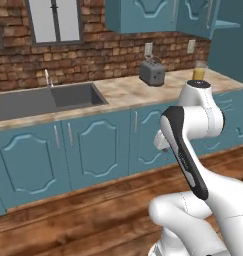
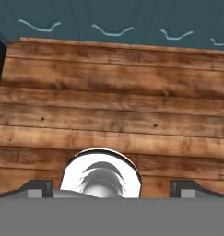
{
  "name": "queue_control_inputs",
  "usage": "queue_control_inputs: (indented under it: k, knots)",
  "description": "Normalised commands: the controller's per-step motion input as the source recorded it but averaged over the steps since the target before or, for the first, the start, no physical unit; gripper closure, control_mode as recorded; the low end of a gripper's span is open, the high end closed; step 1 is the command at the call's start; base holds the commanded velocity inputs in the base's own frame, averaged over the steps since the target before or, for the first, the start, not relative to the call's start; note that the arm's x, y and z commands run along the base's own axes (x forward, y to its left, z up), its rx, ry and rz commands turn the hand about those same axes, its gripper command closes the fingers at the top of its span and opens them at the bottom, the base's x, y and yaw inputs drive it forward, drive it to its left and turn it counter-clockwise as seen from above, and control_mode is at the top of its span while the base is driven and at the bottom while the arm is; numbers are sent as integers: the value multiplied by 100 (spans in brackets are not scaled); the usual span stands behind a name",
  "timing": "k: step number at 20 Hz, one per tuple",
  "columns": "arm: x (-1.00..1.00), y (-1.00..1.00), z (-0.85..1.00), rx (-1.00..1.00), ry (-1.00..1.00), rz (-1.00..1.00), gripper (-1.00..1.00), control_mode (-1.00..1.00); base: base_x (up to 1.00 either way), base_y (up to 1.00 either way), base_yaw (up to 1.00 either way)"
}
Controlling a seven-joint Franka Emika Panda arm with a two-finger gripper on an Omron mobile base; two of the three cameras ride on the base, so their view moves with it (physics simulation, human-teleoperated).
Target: There is a tray on the dining counter. Grab the cup, mug, and pitcher and place them on the tray. The pitcher may be placed next to the tray if it cannot fit the tray.
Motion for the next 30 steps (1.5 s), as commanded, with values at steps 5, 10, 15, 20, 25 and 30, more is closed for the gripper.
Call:
queue_control_inputs:
  k: [5, 10, 15, 20, 25, 30]
  knots:
    - [0, 0, 0, 0, 0, 0, -100, 100, 100, -22, 1]
    - [0, 0, 0, 0, 0, 0, -100, 100, 100, -75, 7]
    - [0, 0, 0, 0, 0, 0, -100, 100, 100, -100, 13]
    - [0, 0, 0, 0, 0, 0, -100, 100, 79, -100, 9]
    - [0, 0, 0, 0, 0, 0, -100, 100, 1, -100, 4]
    - [0, 0, 0, 0, 0, 0, -100, 100, -18, -100, 0]
